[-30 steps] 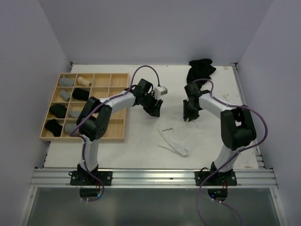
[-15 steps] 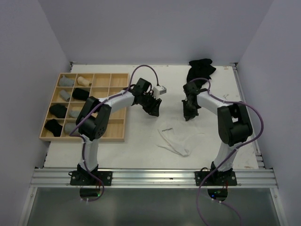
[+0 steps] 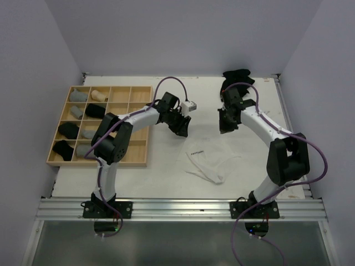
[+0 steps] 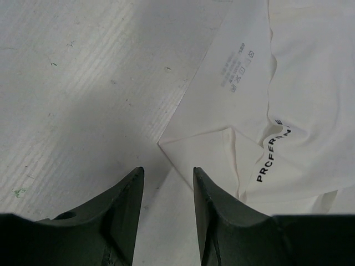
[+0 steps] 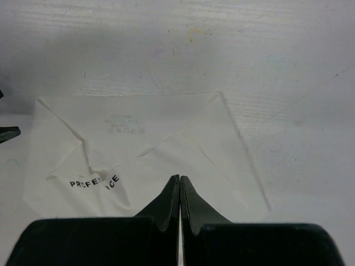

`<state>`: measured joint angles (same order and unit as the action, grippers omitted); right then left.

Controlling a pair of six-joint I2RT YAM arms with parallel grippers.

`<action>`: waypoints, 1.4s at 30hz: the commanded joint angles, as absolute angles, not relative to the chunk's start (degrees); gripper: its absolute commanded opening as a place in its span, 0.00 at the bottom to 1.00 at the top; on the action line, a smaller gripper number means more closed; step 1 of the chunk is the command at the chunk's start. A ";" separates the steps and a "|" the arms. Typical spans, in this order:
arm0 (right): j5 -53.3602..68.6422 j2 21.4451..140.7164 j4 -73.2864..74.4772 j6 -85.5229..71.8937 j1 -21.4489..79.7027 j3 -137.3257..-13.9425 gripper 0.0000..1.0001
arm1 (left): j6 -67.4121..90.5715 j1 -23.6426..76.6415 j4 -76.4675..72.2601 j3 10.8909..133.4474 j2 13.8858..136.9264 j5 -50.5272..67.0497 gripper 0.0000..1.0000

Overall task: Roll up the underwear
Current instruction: Flatten the underwear

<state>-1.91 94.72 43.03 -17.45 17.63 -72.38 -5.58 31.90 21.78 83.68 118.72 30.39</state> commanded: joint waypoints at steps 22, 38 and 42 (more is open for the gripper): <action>1.93 109.95 42.19 -10.20 17.84 -75.23 0.05 | -5.71 31.55 20.39 85.52 119.18 30.76 0.49; 0.18 103.01 45.35 -11.16 17.84 -76.90 0.00 | -5.27 32.60 19.60 84.46 119.79 27.08 0.51; -1.14 102.57 46.23 -11.25 17.84 -77.52 0.00 | -5.27 33.48 18.64 84.03 119.62 24.79 0.53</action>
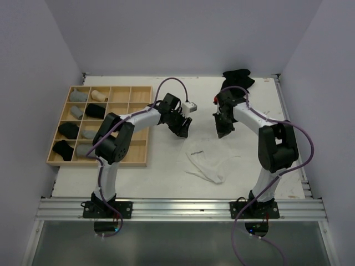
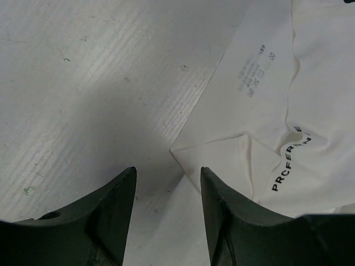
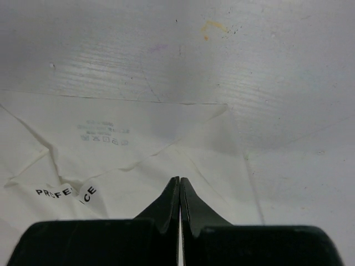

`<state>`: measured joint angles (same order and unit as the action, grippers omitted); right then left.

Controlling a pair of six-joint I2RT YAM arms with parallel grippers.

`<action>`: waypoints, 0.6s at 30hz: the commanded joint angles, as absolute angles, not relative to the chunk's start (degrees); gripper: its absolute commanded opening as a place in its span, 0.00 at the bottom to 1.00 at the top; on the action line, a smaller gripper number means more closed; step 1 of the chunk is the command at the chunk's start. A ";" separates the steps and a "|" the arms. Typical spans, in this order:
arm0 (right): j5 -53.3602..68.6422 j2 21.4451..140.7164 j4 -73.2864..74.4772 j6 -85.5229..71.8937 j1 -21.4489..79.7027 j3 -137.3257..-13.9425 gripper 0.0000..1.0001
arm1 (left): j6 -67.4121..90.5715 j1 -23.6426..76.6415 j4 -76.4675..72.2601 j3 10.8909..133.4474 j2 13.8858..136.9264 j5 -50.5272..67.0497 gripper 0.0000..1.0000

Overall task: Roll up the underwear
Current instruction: Flatten the underwear

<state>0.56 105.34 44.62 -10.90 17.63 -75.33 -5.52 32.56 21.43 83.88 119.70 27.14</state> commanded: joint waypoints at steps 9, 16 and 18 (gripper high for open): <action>-0.53 104.15 44.74 -10.46 18.28 -75.68 0.16 | -4.22 34.80 17.49 85.25 120.58 20.05 0.58; -0.70 106.78 40.88 -10.55 18.81 -71.64 0.32 | -4.04 37.09 18.02 86.05 122.17 14.95 0.70; -1.05 107.49 40.61 -10.81 18.90 -70.84 0.27 | -3.69 37.53 18.19 86.04 122.52 12.76 0.70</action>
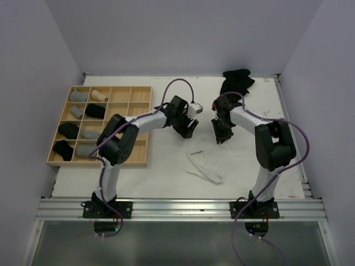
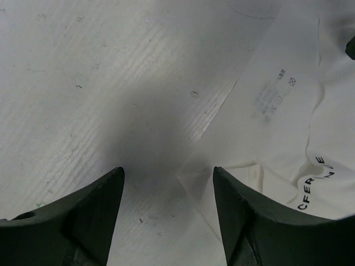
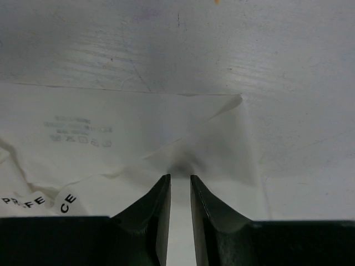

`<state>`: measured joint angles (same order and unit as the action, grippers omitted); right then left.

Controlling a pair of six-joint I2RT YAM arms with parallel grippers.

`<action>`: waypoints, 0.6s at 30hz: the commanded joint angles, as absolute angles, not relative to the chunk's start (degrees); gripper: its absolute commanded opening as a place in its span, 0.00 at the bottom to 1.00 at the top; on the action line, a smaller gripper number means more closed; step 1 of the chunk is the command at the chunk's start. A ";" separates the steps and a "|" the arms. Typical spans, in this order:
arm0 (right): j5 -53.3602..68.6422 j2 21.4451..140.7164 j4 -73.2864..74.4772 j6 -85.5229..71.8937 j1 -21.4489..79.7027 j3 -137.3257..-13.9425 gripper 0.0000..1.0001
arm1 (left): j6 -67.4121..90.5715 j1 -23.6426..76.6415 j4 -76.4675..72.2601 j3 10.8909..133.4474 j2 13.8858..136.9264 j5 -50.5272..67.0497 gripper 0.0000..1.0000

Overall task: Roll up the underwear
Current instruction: Flatten the underwear

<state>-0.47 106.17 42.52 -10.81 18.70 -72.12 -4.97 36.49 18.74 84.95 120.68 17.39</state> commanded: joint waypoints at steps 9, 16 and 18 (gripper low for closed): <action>-3.51 107.93 39.64 -12.21 18.90 -68.20 0.00 | -5.53 38.76 22.76 85.26 125.16 2.56 0.63; -4.13 103.63 42.53 -13.53 18.81 -69.96 0.00 | -7.29 38.06 23.73 83.94 125.68 -1.84 0.61; -4.39 102.84 42.98 -13.54 18.37 -70.14 0.00 | -7.64 37.62 23.82 84.11 125.68 -2.28 0.59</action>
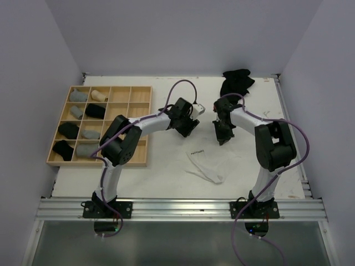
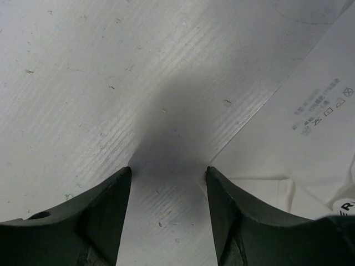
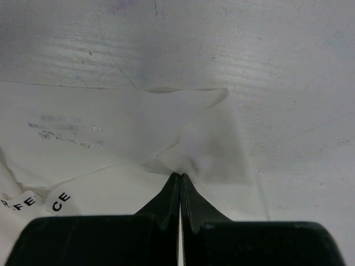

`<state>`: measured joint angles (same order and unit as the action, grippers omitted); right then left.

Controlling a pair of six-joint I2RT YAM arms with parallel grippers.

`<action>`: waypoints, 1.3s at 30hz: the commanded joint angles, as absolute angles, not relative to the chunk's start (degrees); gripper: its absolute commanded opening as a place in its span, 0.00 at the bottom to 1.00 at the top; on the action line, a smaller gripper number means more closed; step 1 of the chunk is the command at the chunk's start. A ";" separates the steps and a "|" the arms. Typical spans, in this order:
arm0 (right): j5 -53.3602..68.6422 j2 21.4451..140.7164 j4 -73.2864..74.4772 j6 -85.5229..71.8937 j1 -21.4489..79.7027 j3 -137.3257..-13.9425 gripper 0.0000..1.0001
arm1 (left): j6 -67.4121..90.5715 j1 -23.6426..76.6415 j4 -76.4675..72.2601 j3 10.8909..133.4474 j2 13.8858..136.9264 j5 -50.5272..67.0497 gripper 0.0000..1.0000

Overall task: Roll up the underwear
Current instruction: Flatten the underwear

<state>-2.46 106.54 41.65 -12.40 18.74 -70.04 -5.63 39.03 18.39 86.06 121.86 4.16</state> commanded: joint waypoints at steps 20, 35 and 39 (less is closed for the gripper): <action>-1.50 100.55 41.31 -14.07 11.60 -70.05 0.00 | -10.28 34.45 23.82 84.90 126.39 -2.99 0.58; 10.63 99.58 39.37 -13.27 11.69 -69.96 0.00 | -9.23 30.50 17.92 79.63 110.04 22.46 0.64; 11.42 99.49 39.55 -13.27 11.69 -70.75 0.00 | -8.88 30.50 18.90 78.31 110.21 28.90 0.63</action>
<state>9.02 102.59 40.34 -13.87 11.92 -69.82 -8.19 30.15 18.72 79.77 112.42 20.01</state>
